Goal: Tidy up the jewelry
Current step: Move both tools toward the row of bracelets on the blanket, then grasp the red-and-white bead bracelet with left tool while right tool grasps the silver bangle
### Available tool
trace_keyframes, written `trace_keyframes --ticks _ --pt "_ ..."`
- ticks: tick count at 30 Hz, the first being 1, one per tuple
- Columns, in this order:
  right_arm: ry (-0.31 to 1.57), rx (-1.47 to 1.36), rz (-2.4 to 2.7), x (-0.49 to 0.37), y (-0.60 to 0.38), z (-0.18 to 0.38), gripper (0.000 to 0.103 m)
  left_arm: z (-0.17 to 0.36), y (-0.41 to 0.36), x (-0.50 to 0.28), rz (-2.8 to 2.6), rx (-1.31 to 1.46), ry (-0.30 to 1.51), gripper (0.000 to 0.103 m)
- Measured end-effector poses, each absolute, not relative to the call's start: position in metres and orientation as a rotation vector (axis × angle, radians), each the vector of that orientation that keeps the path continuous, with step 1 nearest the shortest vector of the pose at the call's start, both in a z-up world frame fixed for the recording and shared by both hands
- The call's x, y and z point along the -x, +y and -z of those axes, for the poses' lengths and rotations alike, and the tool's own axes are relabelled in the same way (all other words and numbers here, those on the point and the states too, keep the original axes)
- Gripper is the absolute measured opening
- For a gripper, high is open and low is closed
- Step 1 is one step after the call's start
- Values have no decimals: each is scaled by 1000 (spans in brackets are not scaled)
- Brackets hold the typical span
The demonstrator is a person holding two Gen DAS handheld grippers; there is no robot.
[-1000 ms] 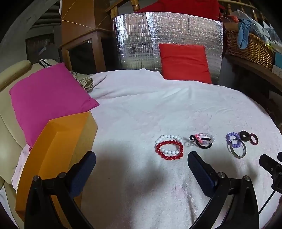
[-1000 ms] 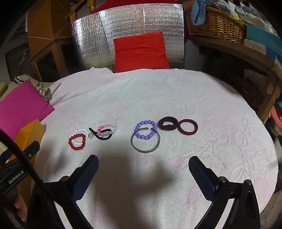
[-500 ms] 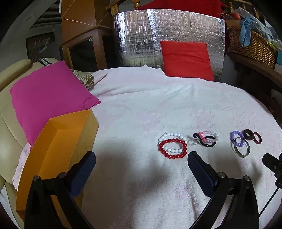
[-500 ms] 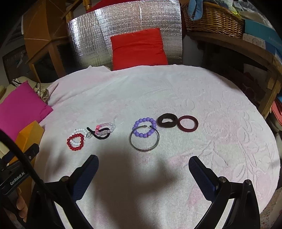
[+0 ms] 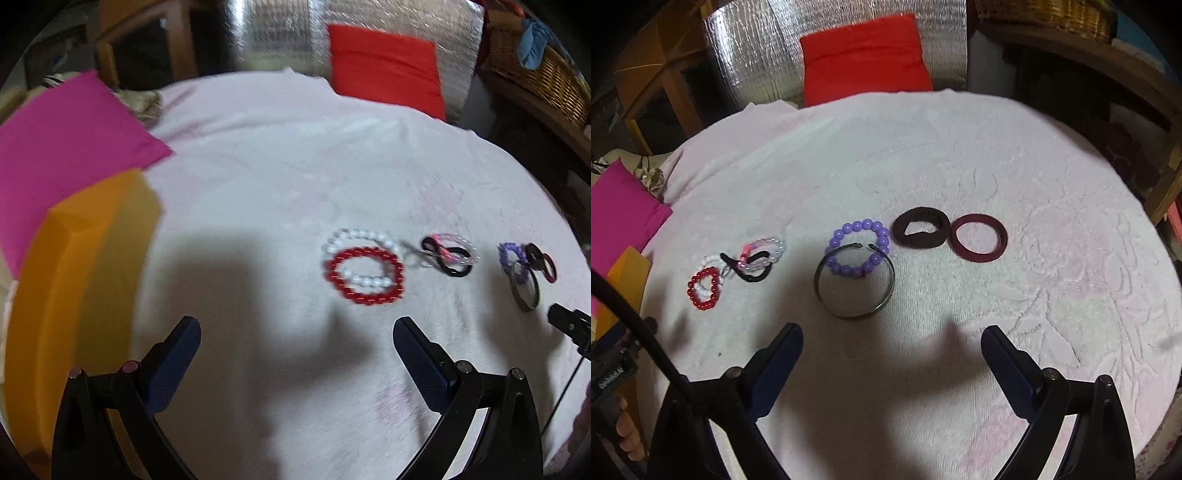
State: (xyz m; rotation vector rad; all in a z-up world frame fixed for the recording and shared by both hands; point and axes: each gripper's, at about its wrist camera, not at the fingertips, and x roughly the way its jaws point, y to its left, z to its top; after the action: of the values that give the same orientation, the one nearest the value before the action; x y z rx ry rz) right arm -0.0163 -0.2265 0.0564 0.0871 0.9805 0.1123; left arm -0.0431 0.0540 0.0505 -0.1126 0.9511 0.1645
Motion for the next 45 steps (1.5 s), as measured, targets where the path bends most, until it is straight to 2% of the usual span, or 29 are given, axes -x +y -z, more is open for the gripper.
trace_keyframes --ticks 6,14,16,18,19,20,21,22,24,26,30,38,40,41,42,43,44,45 --pt "1075 -141 -141 5 -235 -45 91 -38 41 16 -92 102 975 103" --pt "1067 -53 -153 -12 -206 -38 91 -24 49 -1 -46 140 1021 102" --pt "1048 19 -125 -15 -194 -35 91 -24 51 -1 -36 140 1009 94" --pt "1040 63 -81 -17 -187 -35 82 -25 53 1 -26 135 1000 75" --pt "1031 62 -74 -16 -186 -37 79 -25 54 1 -23 135 993 69" --pt "1024 54 -75 -14 -185 -40 68 -25 54 2 -19 134 987 55" --pt "1017 53 -75 -13 -184 -43 61 -26 55 3 -9 140 982 44" --pt "1010 57 -71 -11 -183 -45 61 -25 57 3 2 148 983 39" --pt "1010 50 -69 -8 -184 -46 61 -25 58 4 31 164 982 20" --pt "1006 37 -77 -4 -186 -48 61 -25 58 4 51 182 982 11" --pt "997 -19 -102 13 -196 -47 61 -30 61 12 68 199 954 7" --pt "968 -118 -141 43 -234 -61 61 -45 69 29 -10 149 886 5" --pt "970 -144 -149 49 -238 -63 61 -43 72 26 -26 154 891 10" --pt "974 -150 -151 45 -238 -65 61 -42 73 24 -31 165 904 25" --pt "977 -150 -152 40 -240 -68 61 -40 74 22 -37 173 912 52" --pt "978 -145 -154 41 -239 -67 61 -40 73 21 -42 173 910 63" --pt "977 -140 -155 39 -236 -65 61 -39 70 20 -55 158 893 68" --pt "978 -135 -155 40 -234 -64 61 -39 68 18 -54 147 888 68"
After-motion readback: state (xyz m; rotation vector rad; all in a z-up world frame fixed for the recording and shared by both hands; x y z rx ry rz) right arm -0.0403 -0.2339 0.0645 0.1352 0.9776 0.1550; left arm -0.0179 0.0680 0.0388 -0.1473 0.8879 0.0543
